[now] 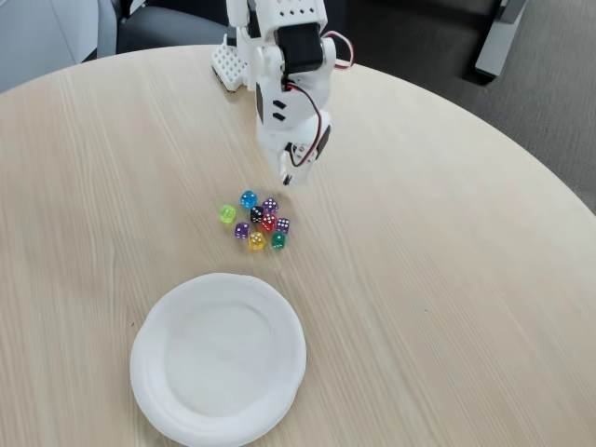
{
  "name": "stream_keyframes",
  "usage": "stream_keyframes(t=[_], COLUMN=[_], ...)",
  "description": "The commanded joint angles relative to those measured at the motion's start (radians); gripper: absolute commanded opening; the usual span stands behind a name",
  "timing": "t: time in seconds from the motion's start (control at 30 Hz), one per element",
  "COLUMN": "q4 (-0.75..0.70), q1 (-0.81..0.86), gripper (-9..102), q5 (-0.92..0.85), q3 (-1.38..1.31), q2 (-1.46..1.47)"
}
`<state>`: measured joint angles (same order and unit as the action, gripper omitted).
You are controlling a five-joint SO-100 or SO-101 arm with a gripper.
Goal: Pick a purple dice and put it in the plate.
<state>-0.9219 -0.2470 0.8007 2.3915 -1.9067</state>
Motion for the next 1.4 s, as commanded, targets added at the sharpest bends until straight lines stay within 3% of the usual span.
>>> stream_keyframes(t=[0.0,0.57,0.97,1.37], q4=[0.043,0.149,0.230,0.229], q1=[-0.005,0.005,0.236,0.212], gripper=[0,0,0,0], q5=[-0.017,-0.034,-0.063,-0.034], q3=[-0.034,-0.032,-0.021,-0.034], q2=[0.003,0.003,0.009,0.060])
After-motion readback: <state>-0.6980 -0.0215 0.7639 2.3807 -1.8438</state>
